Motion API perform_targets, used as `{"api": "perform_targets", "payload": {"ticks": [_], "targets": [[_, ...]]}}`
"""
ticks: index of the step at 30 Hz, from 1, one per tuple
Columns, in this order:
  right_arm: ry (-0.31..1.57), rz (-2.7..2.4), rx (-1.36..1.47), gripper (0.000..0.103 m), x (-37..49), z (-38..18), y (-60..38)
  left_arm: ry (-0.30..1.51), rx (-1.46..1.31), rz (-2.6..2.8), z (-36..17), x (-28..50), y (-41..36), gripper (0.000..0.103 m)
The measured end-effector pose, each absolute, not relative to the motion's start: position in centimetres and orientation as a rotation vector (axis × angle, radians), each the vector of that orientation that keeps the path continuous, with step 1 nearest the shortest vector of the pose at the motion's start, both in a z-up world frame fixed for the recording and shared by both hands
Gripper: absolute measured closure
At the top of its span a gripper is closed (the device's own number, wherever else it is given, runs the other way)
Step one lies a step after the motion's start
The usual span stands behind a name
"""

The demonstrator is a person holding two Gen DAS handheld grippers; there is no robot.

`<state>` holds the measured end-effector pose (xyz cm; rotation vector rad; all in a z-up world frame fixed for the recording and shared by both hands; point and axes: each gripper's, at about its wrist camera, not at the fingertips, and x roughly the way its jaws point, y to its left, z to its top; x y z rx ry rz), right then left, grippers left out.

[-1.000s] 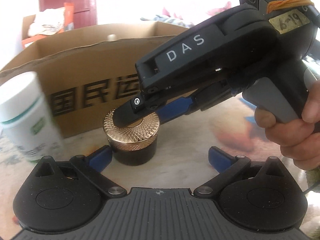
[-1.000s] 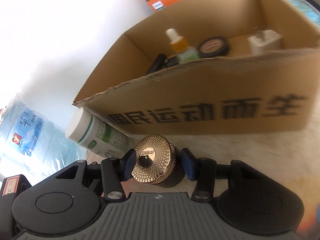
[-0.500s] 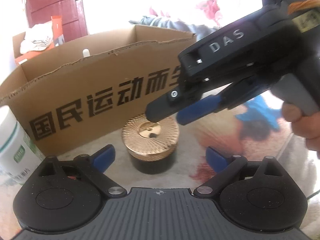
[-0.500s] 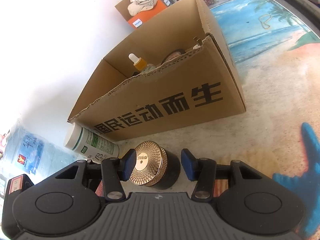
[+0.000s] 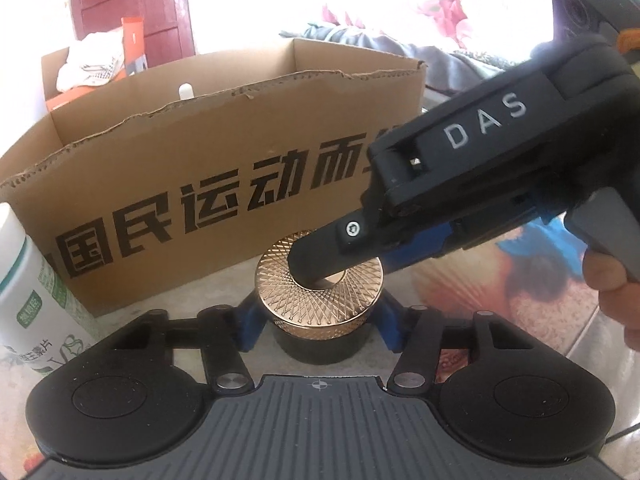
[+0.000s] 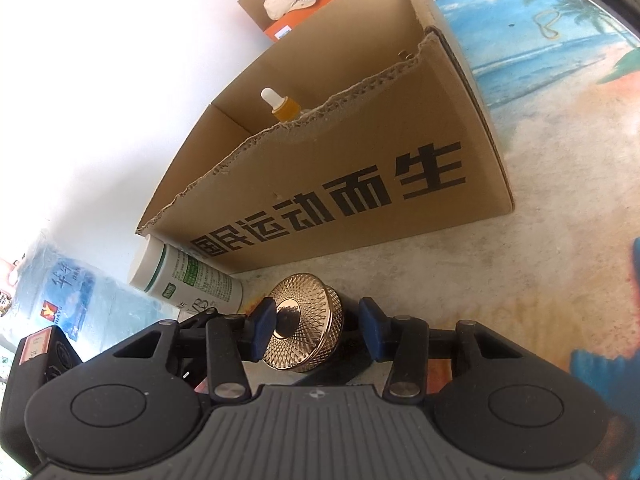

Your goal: Organize rigid objects

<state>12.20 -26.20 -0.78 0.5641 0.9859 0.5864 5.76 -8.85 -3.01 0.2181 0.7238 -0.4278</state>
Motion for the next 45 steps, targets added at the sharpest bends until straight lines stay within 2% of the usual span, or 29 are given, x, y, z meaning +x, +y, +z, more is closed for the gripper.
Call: {"api": "perform_targets", "payload": {"ticks": [9, 19, 24, 28, 37, 45], "targets": [[0.96, 0.587, 0.529, 0.059, 10.9, 1.5, -26.1, 0.712, 0.18, -0.437, -1.2, 5.3, -8.5, 0.048], [0.715, 0.644, 0.405, 0.059, 11.4, 11.8, -26.1, 0.525, 0.129, -0.421, 8.0, 6.8, -8.2, 0.048], [0.7, 0.644, 0.367, 0.059, 15.2, 14.4, -25.8, 0.527, 0.101, -0.41, 10.1, 10.8, -8.7, 0.048], [0.771, 0.628, 0.347, 0.059, 19.0, 14.0, -25.4, 0.619, 0.061, -0.42, 9.3, 14.4, -9.0, 0.048], [1.004, 0.6, 0.307, 0.059, 24.0, 8.7, -24.6, 0.857, -0.018, -0.425, 4.3, 18.1, -8.5, 0.047], [1.078, 0.608, 0.149, 0.059, 25.2, 7.5, -22.6, 0.985, -0.059, -0.43, 3.5, 20.1, -8.5, 0.047]]}}
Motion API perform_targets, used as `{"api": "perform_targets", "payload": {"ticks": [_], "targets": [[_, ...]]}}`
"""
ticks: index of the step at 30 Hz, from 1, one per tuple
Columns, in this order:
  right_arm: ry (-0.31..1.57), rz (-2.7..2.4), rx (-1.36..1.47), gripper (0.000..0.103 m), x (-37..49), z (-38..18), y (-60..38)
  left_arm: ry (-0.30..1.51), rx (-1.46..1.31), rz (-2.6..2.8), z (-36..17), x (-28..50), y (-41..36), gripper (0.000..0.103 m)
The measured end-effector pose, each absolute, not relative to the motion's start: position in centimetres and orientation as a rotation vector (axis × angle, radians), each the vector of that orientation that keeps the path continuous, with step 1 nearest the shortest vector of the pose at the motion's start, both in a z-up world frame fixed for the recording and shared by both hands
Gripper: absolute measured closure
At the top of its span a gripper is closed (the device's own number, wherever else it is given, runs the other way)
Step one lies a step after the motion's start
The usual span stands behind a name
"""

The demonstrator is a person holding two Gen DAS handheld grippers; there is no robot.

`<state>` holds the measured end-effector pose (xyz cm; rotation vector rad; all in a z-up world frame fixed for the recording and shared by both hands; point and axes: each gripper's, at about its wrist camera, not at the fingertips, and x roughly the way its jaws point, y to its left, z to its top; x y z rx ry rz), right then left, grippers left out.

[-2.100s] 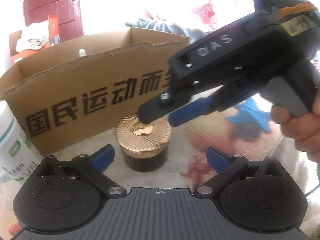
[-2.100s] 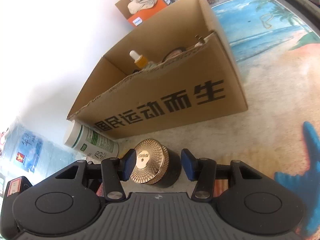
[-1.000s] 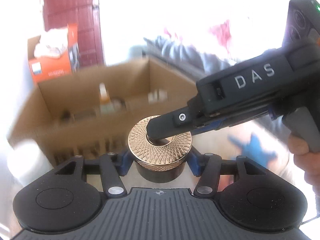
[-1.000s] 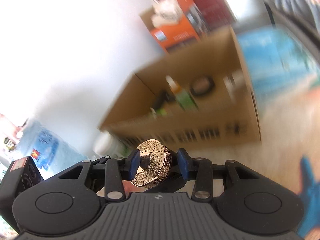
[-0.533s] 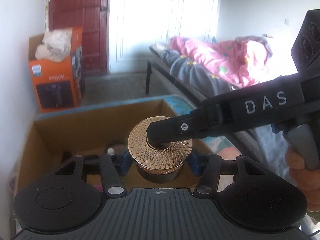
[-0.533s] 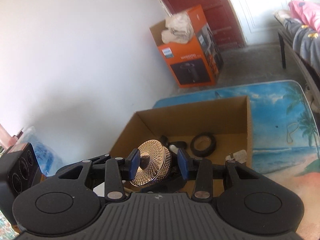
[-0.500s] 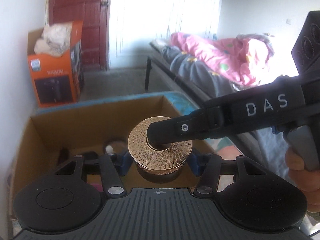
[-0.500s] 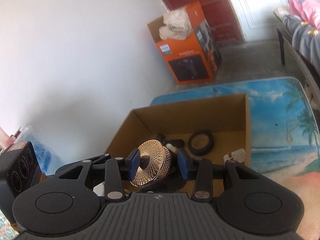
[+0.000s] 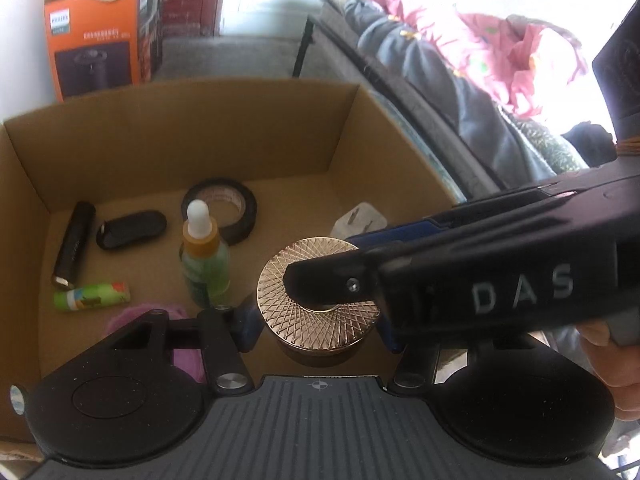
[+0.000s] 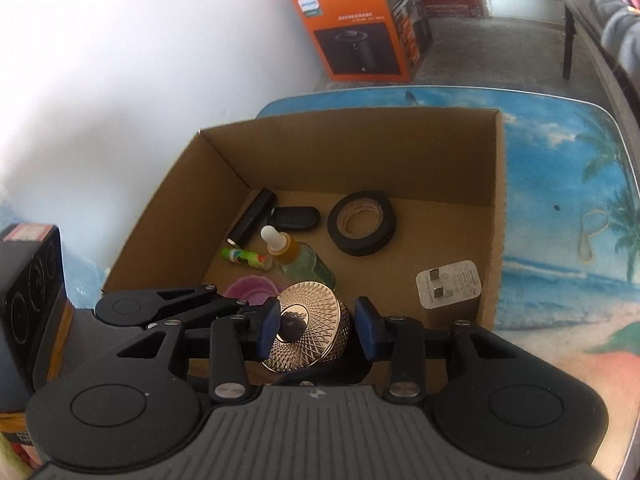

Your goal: Organize rigid objects

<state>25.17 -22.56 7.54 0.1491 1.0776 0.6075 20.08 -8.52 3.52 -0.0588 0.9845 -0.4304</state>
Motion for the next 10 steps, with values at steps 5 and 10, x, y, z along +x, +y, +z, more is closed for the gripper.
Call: {"api": "perform_targets", "payload": {"ticks": [5, 10], "targets": [[1.123, 0.608, 0.078, 0.059, 25.9, 7.0, -21.5, 1.049, -0.099, -0.436, 2.7, 20.9, -8.0, 0.047], [1.15, 0.608, 0.042, 0.06, 26.3, 6.6, -20.8, 1.062, -0.107, -0.437, 2.4, 21.1, -8.0, 0.043]]}}
